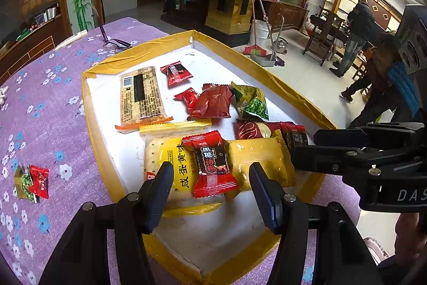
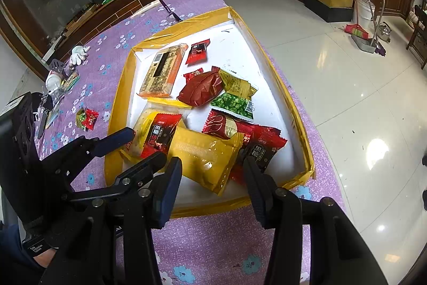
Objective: Organize snacks
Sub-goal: 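Move both tools back over the remaining snacks on the tablecloth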
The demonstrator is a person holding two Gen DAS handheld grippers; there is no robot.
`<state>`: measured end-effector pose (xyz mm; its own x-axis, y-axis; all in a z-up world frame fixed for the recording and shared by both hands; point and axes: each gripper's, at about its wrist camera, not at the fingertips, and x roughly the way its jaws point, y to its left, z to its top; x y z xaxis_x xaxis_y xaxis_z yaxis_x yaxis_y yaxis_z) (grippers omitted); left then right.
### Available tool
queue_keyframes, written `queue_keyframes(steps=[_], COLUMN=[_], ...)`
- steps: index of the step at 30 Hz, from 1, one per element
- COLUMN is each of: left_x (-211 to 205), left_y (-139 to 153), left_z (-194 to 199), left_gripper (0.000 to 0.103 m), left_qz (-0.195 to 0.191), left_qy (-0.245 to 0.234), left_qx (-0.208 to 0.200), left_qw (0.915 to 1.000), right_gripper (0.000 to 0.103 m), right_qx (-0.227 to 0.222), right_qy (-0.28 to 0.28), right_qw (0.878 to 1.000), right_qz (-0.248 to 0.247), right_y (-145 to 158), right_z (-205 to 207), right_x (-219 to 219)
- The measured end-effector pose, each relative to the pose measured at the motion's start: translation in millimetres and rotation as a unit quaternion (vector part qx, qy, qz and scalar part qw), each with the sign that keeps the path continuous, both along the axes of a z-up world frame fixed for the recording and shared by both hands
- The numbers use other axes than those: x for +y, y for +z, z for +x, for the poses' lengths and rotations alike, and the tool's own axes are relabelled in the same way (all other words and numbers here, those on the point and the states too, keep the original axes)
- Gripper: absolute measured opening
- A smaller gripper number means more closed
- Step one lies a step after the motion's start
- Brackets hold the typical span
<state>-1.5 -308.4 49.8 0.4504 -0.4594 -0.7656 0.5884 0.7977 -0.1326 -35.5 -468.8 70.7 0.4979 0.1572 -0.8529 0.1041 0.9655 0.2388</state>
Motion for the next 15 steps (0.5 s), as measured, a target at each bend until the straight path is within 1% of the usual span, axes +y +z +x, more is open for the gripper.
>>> queue_keyframes(steps=[4, 8, 9, 11, 15], left_x=[1.5, 3.4, 3.7, 4.4, 7.6], left_y=[2.3, 4.9, 5.7, 6.5, 6.1], left_z=[-0.3, -1.5, -2.1, -3.0, -2.7], left_gripper=[0.062, 0.067, 0.067, 0.067, 0.067], left_qz=[-0.002, -0.002, -0.002, -0.002, -0.004], left_qy=[0.003, 0.005, 0.006, 0.007, 0.011], left_qx=[-0.001, -0.008, -0.010, -0.011, -0.010], left_qw=[1.0000, 1.0000, 0.9999, 0.9999, 0.9999], right_gripper=[0.047, 0.048, 0.048, 0.052, 0.053], right_qx=[0.000, -0.003, -0.004, -0.006, -0.007], right_qy=[0.001, 0.001, 0.000, -0.002, -0.004], right_qw=[1.000, 1.000, 1.000, 1.000, 1.000], right_qz=[0.000, 0.000, 0.000, 0.000, 0.000], right_y=[1.2, 3.4, 3.8, 4.2, 4.2], right_z=[0.4, 0.5, 0.4, -0.6, -1.6], right_x=[0.5, 0.9, 0.7, 0.0, -0.1])
